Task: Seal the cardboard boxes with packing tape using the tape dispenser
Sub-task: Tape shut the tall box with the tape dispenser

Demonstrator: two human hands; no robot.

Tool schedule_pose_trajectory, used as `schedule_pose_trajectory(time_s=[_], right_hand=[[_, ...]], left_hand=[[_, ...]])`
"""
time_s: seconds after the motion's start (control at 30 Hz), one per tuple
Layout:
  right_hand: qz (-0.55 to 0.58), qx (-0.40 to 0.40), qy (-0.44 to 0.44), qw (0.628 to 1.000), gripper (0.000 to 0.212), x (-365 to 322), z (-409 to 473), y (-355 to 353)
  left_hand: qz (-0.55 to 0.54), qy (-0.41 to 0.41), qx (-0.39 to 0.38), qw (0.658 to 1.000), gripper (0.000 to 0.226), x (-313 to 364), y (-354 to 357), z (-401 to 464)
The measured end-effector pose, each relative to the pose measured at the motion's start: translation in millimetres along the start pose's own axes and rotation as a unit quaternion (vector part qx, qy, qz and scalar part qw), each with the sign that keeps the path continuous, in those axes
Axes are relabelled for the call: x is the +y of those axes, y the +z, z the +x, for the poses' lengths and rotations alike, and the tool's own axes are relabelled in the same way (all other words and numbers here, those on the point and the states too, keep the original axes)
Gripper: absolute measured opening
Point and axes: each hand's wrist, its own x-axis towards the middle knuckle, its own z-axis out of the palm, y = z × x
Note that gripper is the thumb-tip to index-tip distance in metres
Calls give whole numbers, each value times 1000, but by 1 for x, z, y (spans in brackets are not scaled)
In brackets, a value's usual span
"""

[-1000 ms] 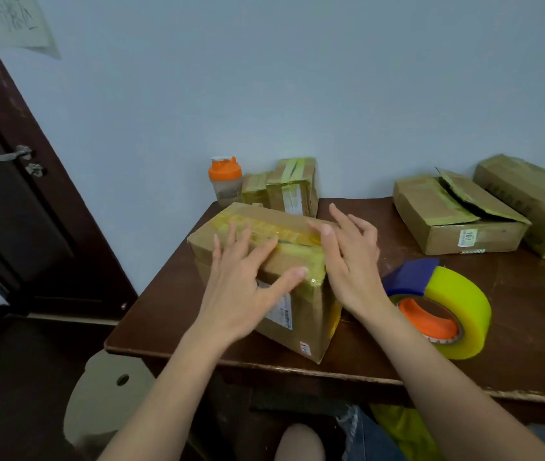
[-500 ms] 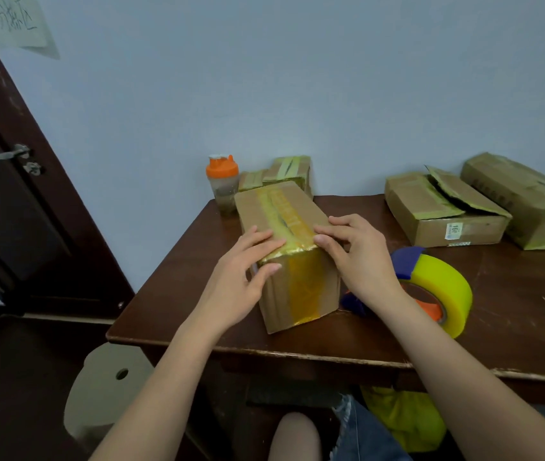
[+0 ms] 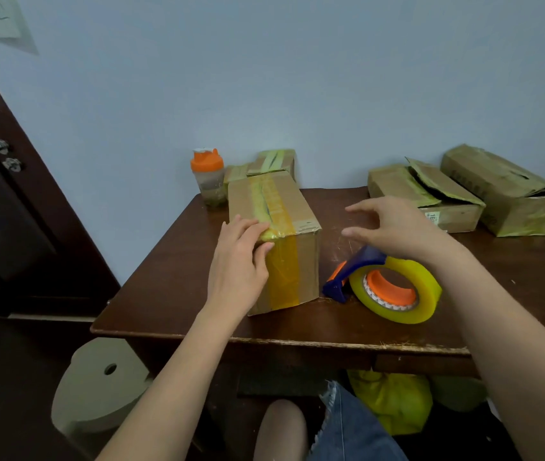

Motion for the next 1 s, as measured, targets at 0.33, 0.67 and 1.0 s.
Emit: schedule_pose_trajectory(time_s=[0.33,0.67,1.0], right_hand=[[-194,-186,34,963,60,1,-4,12],[-315,-274,76,906,77,-13,7,18],[-328,-219,70,916,46,-12,4,23]], left_hand=[[105,121,33,986,46,13,11,-9],[70,152,3,986,47,10,18,-6],[61,137,-6,989,49,12,15,-6]])
